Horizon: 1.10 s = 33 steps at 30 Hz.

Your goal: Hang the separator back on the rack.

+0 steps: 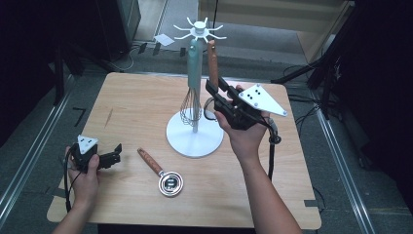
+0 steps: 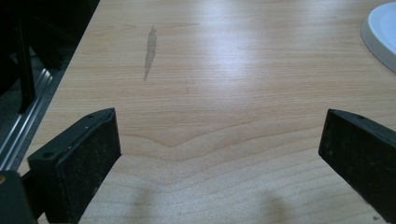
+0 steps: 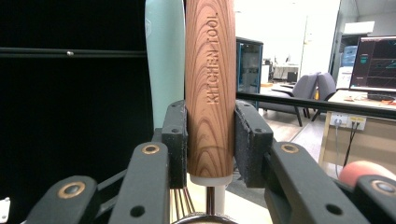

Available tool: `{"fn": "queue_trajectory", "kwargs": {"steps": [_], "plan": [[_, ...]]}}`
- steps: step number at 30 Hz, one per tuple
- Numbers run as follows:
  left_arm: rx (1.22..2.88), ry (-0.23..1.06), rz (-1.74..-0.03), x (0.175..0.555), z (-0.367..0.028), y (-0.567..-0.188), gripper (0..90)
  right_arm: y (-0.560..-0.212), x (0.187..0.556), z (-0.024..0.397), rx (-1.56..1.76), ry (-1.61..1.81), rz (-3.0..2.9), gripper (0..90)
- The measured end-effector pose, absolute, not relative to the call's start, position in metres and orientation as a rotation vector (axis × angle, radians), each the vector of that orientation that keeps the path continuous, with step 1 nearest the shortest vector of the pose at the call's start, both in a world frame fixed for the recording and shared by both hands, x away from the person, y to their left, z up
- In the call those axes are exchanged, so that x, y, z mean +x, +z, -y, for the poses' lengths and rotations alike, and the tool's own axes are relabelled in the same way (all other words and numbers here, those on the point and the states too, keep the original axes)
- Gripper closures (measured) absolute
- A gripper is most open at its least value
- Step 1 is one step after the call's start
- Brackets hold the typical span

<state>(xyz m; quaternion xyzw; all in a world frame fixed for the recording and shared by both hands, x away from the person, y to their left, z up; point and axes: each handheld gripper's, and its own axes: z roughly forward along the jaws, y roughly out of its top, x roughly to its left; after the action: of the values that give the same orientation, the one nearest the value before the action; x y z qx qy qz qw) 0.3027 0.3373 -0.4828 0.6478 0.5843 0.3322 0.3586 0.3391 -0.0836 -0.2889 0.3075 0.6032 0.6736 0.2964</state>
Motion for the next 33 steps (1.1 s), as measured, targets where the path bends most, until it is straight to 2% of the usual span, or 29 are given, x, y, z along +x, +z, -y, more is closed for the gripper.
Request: {"fn": "queue_trajectory", "kwargs": {"steps": [19, 23, 26, 33], "plan": [[1.674, 0.857, -1.506, 0.303, -0.337, -0.483, 0.0, -0.289, 0.341, 0.084, 0.852, 1.804, -1.632, 68.9], [1.670, 0.857, -1.506, 0.303, -0.337, -0.483, 0.0, -0.288, 0.341, 0.086, 0.843, 1.812, -1.656, 60.2], [1.673, 0.857, -1.506, 0.303, -0.337, -0.483, 0.0, -0.287, 0.339, 0.088, 0.818, 1.834, -1.663, 58.3], [1.674, 0.860, -1.504, 0.303, -0.337, -0.483, 0.0, -0.283, 0.344, 0.098, 0.858, 1.840, -1.601, 83.4]]}}
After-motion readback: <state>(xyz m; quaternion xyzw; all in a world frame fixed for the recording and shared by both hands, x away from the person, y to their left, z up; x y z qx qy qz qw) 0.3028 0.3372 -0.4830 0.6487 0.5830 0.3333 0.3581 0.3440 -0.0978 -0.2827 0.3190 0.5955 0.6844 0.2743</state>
